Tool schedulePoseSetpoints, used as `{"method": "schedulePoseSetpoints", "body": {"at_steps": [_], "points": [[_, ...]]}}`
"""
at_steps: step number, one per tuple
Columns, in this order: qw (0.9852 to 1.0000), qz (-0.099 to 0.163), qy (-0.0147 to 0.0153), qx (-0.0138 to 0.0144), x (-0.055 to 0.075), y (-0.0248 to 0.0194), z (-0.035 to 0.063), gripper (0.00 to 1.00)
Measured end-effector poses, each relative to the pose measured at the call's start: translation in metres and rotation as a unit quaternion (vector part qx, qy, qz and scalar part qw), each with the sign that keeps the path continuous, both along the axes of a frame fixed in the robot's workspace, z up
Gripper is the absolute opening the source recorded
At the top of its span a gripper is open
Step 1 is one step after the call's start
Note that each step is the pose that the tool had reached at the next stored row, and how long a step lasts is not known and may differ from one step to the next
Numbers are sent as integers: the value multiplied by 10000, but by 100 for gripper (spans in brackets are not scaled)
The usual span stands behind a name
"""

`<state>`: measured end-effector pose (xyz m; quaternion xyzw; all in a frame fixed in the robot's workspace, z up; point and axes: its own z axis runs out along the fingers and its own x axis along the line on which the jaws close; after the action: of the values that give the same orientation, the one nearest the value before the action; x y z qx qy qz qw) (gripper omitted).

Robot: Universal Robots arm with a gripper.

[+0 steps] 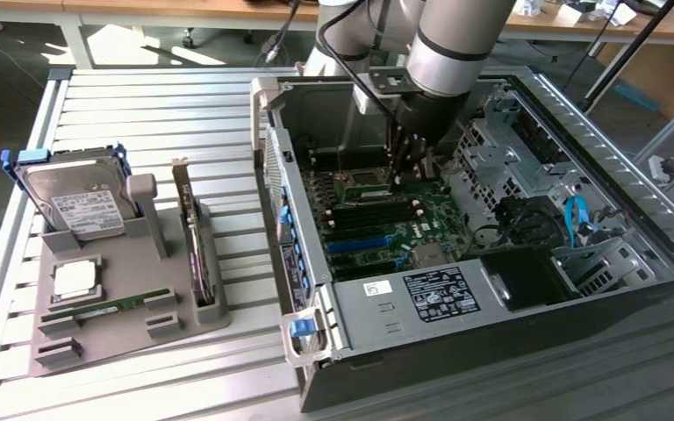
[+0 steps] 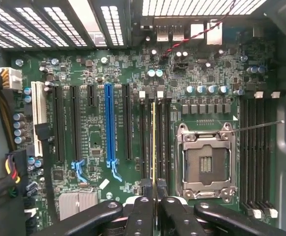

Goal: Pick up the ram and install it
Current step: 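Insert the ram into the slot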

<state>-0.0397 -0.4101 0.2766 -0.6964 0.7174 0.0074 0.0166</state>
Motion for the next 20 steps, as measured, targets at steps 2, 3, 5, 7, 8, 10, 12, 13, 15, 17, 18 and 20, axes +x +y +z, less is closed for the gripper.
{"method": "schedulePoseSetpoints", "body": {"at_steps": [2,3,5,7,8,10,12,13,15,17,18,20], "points": [[10000,0,0,0,0,1,-37,12],[10000,0,0,0,0,1,-61,12],[10000,0,0,0,-2,2,-99,12],[10000,-1,0,-1,-12,3,-132,12],[10000,0,0,0,-21,3,-152,12],[10000,-1,0,0,-31,4,-189,12],[10000,0,0,0,-32,5,-230,12],[10000,0,0,-1,-34,5,-257,12],[10000,-1,0,-1,-38,6,-296,12],[10000,0,0,-1,-49,6,-342,12],[10000,0,0,-1,-55,6,-362,12],[10000,0,0,-2,-59,6,-389,12]]}}
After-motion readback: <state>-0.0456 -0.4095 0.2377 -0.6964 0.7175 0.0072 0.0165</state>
